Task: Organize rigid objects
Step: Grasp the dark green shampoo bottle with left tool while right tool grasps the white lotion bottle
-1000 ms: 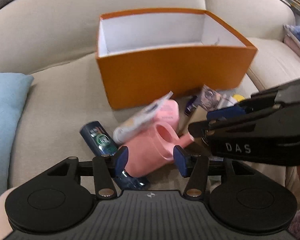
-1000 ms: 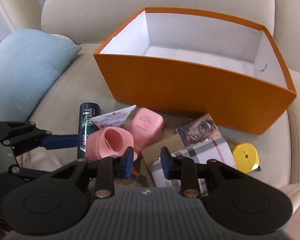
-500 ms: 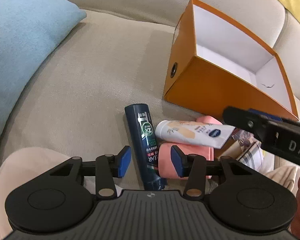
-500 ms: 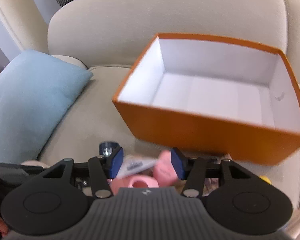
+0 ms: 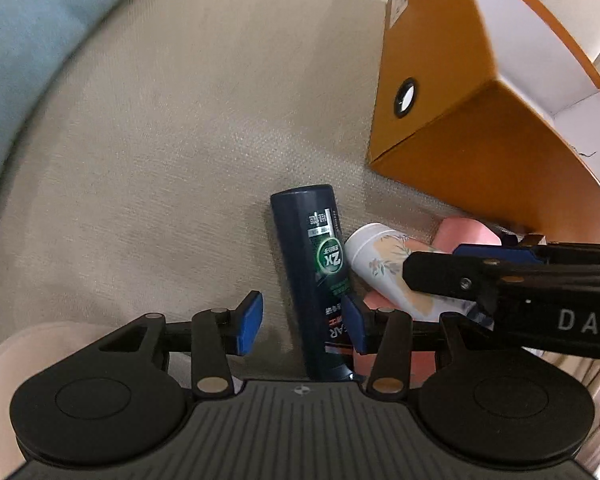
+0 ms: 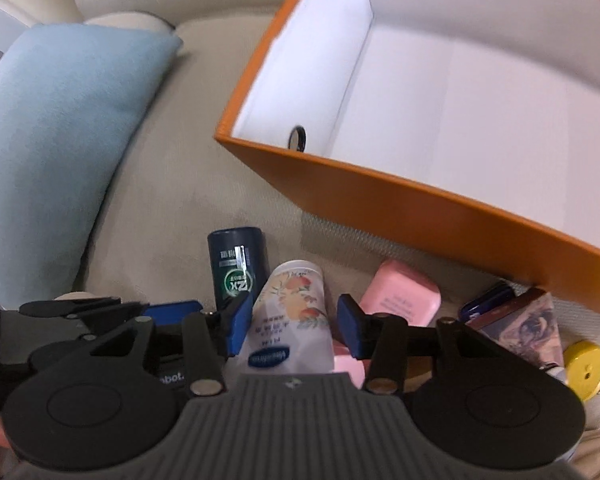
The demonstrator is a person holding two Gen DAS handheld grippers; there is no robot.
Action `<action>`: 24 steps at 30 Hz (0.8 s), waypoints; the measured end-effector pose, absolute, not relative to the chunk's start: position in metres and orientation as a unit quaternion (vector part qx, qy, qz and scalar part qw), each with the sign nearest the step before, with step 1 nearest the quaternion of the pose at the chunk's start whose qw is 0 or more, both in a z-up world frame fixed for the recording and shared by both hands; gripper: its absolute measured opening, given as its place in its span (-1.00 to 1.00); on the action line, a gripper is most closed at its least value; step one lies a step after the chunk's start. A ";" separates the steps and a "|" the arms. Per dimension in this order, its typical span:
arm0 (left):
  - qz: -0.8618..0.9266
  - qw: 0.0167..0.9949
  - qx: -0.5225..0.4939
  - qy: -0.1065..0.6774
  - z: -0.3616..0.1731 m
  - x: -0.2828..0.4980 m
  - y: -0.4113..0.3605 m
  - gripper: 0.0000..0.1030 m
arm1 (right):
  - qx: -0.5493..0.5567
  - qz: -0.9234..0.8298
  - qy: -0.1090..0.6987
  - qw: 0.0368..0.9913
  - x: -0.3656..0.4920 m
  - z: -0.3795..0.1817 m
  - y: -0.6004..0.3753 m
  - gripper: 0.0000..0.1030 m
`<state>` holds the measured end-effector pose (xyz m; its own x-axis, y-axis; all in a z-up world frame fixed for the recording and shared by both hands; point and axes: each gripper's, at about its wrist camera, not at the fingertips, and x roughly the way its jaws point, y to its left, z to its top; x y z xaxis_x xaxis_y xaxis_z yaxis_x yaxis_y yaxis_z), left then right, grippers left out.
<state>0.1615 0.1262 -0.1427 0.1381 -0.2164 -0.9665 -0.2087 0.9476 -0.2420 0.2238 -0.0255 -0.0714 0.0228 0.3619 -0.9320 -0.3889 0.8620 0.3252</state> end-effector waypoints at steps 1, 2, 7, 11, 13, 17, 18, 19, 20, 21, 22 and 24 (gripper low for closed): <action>-0.008 0.734 -0.171 0.658 -0.146 0.162 0.128 0.05 | -0.015 0.262 0.652 0.711 0.226 -0.074 -0.022 -0.04; -0.011 0.733 -0.176 0.657 -0.148 0.161 0.128 0.05 | -0.017 0.263 0.656 0.707 0.229 -0.078 -0.019 -0.04; -0.030 0.726 -0.196 0.659 -0.161 0.158 0.126 -0.12 | 0.016 0.249 0.695 0.674 0.236 -0.101 -0.015 -0.16; -0.035 0.732 -0.213 0.647 -0.159 0.154 0.127 -0.28 | 0.027 0.244 0.693 0.678 0.235 -0.100 -0.018 -0.21; -0.034 0.742 -0.217 0.634 -0.155 0.150 0.127 -0.29 | 0.013 0.247 0.680 0.691 0.233 -0.093 -0.019 -0.25; -0.036 0.758 -0.223 0.611 -0.138 0.141 0.124 -0.30 | 0.007 0.257 0.655 0.711 0.227 -0.078 -0.024 -0.43; -0.036 0.762 -0.225 0.606 -0.133 0.138 0.123 -0.30 | 0.009 0.264 0.647 0.715 0.223 -0.073 -0.026 -0.44; -0.035 0.766 -0.222 0.602 -0.129 0.135 0.122 -0.31 | 0.007 0.271 0.640 0.719 0.220 -0.070 -0.027 -0.45; -0.033 0.771 -0.216 0.598 -0.124 0.132 0.120 -0.31 | 0.005 0.274 0.632 0.725 0.216 -0.066 -0.029 -0.46; -0.033 0.776 -0.210 0.594 -0.118 0.128 0.117 -0.31 | 0.005 0.274 0.625 0.731 0.212 -0.063 -0.030 -0.46; -0.032 0.780 -0.209 0.589 -0.113 0.124 0.115 -0.32 | 0.003 0.276 0.619 0.736 0.209 -0.060 -0.032 -0.47; -0.030 0.783 -0.218 0.582 -0.102 0.124 0.115 -0.32 | 0.007 0.278 0.605 0.746 0.202 -0.051 -0.034 -0.47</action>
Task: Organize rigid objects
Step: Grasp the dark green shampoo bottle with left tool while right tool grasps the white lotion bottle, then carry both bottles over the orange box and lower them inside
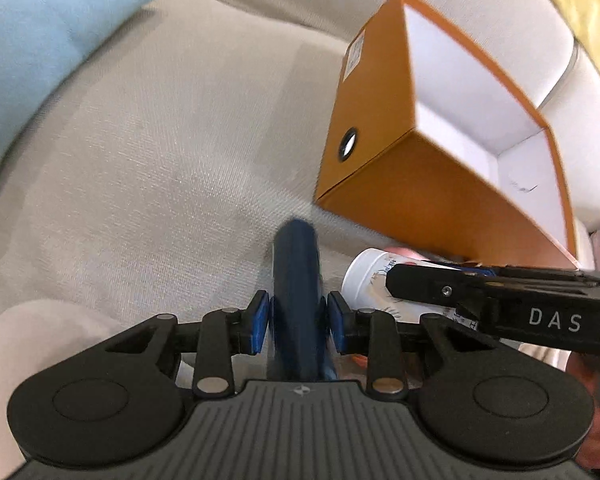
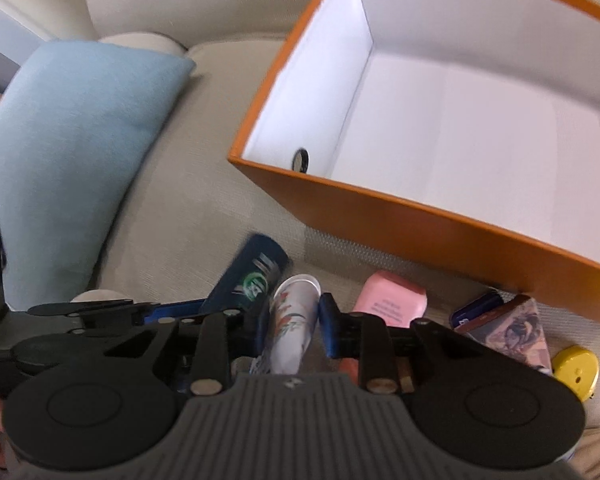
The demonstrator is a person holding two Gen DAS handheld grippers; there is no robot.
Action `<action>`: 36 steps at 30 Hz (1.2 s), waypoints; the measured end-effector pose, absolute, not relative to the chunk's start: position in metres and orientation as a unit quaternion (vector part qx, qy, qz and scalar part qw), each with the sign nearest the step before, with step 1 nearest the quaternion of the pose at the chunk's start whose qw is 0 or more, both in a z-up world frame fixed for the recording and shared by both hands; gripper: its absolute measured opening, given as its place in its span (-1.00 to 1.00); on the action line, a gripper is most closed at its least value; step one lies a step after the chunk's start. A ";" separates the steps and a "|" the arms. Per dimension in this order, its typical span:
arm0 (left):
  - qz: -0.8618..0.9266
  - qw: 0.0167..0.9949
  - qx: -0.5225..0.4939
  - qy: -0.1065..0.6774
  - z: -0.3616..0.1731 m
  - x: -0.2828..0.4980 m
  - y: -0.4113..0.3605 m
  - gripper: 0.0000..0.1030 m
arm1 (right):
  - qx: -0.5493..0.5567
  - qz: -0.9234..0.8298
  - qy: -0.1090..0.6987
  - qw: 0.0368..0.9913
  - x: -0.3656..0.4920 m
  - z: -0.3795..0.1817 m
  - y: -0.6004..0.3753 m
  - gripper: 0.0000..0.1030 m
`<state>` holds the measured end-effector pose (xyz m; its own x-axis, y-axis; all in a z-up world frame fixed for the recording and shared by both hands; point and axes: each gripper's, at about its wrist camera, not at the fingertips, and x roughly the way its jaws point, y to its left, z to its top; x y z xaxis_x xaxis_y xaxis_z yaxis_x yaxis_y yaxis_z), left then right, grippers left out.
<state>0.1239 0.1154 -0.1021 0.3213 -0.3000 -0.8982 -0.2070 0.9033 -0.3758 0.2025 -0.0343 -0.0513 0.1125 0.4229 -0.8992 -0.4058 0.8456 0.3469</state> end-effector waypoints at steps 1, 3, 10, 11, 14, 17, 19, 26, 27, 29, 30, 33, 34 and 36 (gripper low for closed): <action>-0.028 0.784 -0.227 0.578 -0.096 0.120 0.115 -0.32 | 0.012 0.280 0.598 0.750 0.199 -0.046 -0.037 -0.47; -0.028 0.785 -0.241 0.570 -0.078 0.121 0.121 -0.32 | 0.016 0.286 0.585 0.759 0.206 -0.039 -0.033 -0.47; -0.046 0.816 -0.252 0.519 -0.026 0.111 0.124 -0.32 | 0.036 0.295 0.531 0.794 0.196 0.002 -0.057 -0.47; -0.048 0.820 -0.251 0.512 -0.017 0.107 0.126 -0.32 | 0.039 0.297 0.518 0.801 0.194 0.011 -0.060 -0.47; -0.057 0.837 -0.245 0.486 0.001 0.113 0.120 -0.32 | 0.043 0.298 0.482 0.823 0.194 0.033 -0.068 -0.47; -0.068 0.851 -0.232 0.467 0.018 0.134 0.105 -0.32 | 0.051 0.290 0.452 0.842 0.203 0.050 -0.076 -0.47; -0.073 0.857 -0.221 0.460 0.025 0.147 0.097 -0.32 | 0.059 0.281 0.439 0.851 0.212 0.058 -0.082 -0.47; -0.076 0.859 -0.179 0.473 0.005 0.217 0.059 -0.32 | 0.088 0.220 0.430 0.871 0.261 0.048 -0.105 -0.48; -0.072 0.860 -0.169 0.477 -0.001 0.227 0.053 -0.32 | 0.091 0.209 0.433 0.872 0.262 0.046 -0.113 -0.48; -0.069 0.859 -0.153 0.484 -0.012 0.244 0.045 -0.32 | 0.095 0.186 0.443 0.872 0.277 0.036 -0.119 -0.48; -0.065 0.859 -0.145 0.487 -0.018 0.253 0.041 -0.32 | 0.099 0.175 0.447 0.871 0.287 0.028 -0.121 -0.48; -0.057 0.858 -0.117 0.497 -0.035 0.273 0.033 -0.32 | 0.109 0.151 0.465 0.866 0.315 0.008 -0.125 -0.48; -0.053 0.857 -0.106 0.502 -0.043 0.281 0.030 -0.32 | 0.111 0.145 0.468 0.865 0.322 0.003 -0.126 -0.48; -0.046 0.855 -0.092 0.508 -0.055 0.290 0.029 -0.32 | 0.107 0.134 0.475 0.863 0.335 -0.009 -0.125 -0.48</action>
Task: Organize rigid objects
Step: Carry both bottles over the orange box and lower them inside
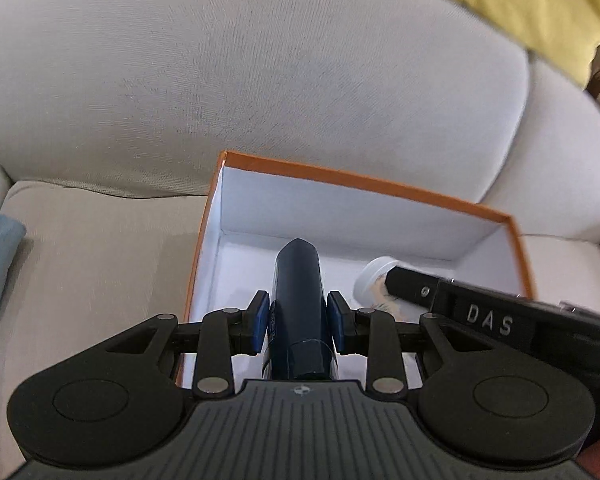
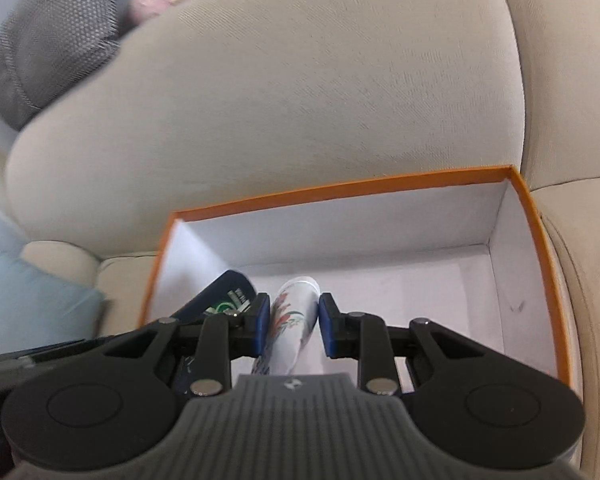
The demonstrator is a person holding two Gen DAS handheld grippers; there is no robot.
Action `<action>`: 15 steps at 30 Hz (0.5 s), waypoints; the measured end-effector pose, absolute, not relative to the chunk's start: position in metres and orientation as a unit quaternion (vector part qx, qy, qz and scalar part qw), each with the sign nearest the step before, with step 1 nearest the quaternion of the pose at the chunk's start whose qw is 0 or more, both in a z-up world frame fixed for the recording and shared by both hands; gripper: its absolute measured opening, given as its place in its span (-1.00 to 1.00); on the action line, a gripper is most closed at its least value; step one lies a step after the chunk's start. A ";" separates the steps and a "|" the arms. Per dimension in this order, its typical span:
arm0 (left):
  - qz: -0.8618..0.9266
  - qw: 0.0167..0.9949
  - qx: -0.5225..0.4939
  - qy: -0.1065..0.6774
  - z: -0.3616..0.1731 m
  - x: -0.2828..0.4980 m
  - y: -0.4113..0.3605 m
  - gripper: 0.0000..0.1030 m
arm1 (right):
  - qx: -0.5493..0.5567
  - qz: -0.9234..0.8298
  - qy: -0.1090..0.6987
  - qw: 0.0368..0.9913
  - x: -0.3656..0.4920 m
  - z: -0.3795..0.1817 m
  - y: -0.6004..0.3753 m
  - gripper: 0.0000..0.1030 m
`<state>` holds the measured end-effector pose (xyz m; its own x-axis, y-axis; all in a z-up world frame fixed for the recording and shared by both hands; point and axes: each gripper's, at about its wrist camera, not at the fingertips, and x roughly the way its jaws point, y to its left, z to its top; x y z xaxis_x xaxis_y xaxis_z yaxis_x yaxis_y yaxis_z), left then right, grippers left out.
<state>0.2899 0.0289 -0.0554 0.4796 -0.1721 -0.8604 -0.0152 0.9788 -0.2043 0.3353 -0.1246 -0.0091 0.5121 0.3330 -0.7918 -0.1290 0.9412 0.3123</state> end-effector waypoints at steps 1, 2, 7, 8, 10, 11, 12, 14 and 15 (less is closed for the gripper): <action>-0.042 0.855 -0.083 0.510 -0.061 0.295 0.028 -0.32 | 0.107 0.130 0.478 0.862 0.341 -0.015 -0.123 -0.48; -0.038 0.855 -0.075 0.512 -0.065 0.298 0.028 -0.32 | 0.104 0.127 0.482 0.861 0.349 -0.023 -0.120 -0.48; -0.025 0.859 -0.027 0.511 -0.082 0.311 0.021 -0.32 | 0.111 0.123 0.493 0.854 0.368 -0.053 -0.116 -0.48; -0.024 0.860 -0.017 0.510 -0.084 0.313 0.019 -0.32 | 0.113 0.122 0.495 0.853 0.373 -0.057 -0.112 -0.48; -0.023 0.865 0.006 0.502 -0.086 0.315 0.015 -0.32 | 0.113 0.116 0.504 0.848 0.380 -0.066 -0.110 -0.48; -0.023 0.865 0.013 0.500 -0.088 0.316 0.013 -0.32 | 0.113 0.114 0.506 0.847 0.382 -0.068 -0.110 -0.47; -0.023 0.865 0.017 0.501 -0.089 0.317 0.011 -0.32 | 0.114 0.113 0.509 0.846 0.385 -0.072 -0.109 -0.47; -0.022 0.862 0.033 0.505 -0.091 0.319 0.006 -0.32 | 0.112 0.113 0.516 0.842 0.387 -0.077 -0.110 -0.47; -0.021 0.862 0.043 0.505 -0.092 0.319 0.003 -0.32 | 0.109 0.111 0.521 0.839 0.388 -0.080 -0.109 -0.46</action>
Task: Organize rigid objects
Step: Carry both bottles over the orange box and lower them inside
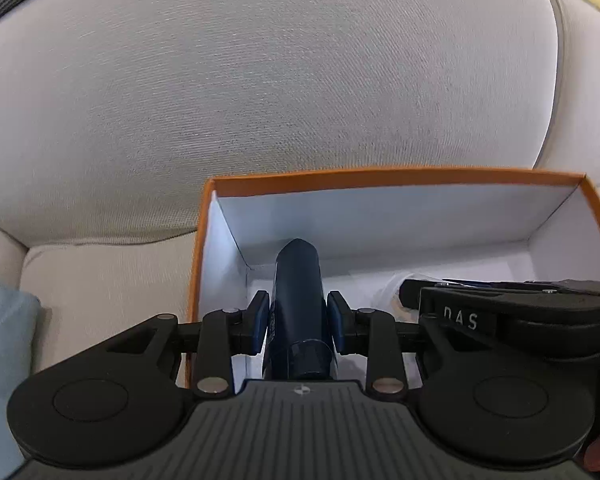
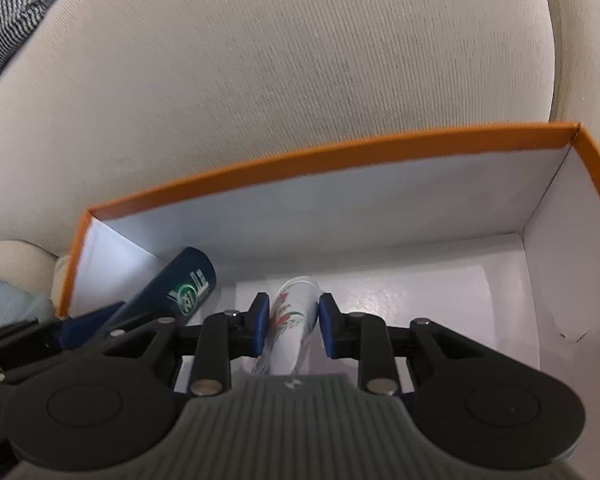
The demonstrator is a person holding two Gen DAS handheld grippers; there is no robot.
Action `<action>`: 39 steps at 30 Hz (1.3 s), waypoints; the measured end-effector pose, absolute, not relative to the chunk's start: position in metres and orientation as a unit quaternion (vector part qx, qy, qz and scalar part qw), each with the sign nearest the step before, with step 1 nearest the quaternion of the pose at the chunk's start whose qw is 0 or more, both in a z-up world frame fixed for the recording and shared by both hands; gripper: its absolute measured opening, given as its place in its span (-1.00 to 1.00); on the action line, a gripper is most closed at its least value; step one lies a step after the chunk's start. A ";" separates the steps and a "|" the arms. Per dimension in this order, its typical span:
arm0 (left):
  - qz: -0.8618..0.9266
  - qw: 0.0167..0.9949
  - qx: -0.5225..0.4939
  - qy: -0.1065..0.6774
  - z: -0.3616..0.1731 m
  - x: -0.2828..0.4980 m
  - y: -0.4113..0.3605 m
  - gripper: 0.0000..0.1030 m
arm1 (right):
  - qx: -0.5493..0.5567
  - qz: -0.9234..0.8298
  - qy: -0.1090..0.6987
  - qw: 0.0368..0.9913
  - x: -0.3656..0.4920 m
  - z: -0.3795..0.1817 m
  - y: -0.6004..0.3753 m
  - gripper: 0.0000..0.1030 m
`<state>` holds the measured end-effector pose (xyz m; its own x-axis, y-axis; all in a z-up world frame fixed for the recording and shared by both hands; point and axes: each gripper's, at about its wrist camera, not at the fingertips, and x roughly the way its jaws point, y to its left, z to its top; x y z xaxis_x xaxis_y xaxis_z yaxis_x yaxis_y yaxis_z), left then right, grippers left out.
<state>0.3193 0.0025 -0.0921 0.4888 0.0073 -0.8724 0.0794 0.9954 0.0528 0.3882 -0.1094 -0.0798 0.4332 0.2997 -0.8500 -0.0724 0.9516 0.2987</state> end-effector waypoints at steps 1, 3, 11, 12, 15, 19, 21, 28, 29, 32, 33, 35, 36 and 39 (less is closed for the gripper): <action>-0.020 0.861 0.052 0.505 -0.093 0.320 0.001 -0.32 | 0.107 0.109 0.524 0.838 0.389 -0.082 -0.109 -0.46; -0.022 0.859 0.061 0.508 -0.094 0.323 -0.001 -0.32 | 0.111 0.110 0.526 0.836 0.391 -0.083 -0.112 -0.46; -0.042 0.859 0.044 0.508 -0.090 0.320 0.008 -0.25 | 0.072 0.121 0.556 0.819 0.394 -0.085 -0.102 -0.34; -0.044 0.860 0.035 0.507 -0.087 0.319 0.012 -0.24 | 0.071 0.122 0.558 0.818 0.393 -0.086 -0.101 -0.34; -0.053 0.863 0.001 0.502 -0.080 0.317 0.023 -0.23 | 0.068 0.123 0.563 0.814 0.384 -0.087 -0.104 -0.34; -0.058 0.874 -0.038 0.481 -0.058 0.307 0.041 -0.10 | 0.046 0.126 0.565 0.814 0.379 -0.083 -0.100 -0.21; -0.053 0.876 -0.046 0.477 -0.053 0.304 0.047 -0.04 | 0.028 0.127 0.569 0.812 0.378 -0.082 -0.097 -0.08; -0.043 0.869 -0.055 0.490 -0.049 0.289 0.054 -0.09 | -0.025 0.125 0.617 0.777 0.375 -0.096 -0.078 0.04; -0.040 0.871 -0.053 0.487 -0.048 0.287 0.053 -0.17 | -0.018 0.123 0.623 0.772 0.376 -0.098 -0.077 -0.02; -0.031 0.878 -0.070 0.472 -0.043 0.279 0.057 -0.20 | 0.000 0.124 0.625 0.771 0.380 -0.099 -0.070 -0.04; -0.025 0.881 -0.073 0.467 -0.041 0.278 0.059 -0.20 | 0.003 0.123 0.623 0.772 0.382 -0.099 -0.067 -0.04; -0.014 0.886 -0.076 0.458 -0.036 0.274 0.064 -0.20 | 0.011 0.123 0.623 0.773 0.383 -0.100 -0.060 -0.05; -0.013 0.887 -0.076 0.455 -0.034 0.276 0.065 -0.20 | 0.016 0.124 0.622 0.773 0.384 -0.100 -0.057 -0.05; -0.013 0.874 -0.076 0.479 -0.040 0.283 0.068 -0.26 | 0.030 0.114 0.621 0.775 0.389 -0.101 -0.043 -0.07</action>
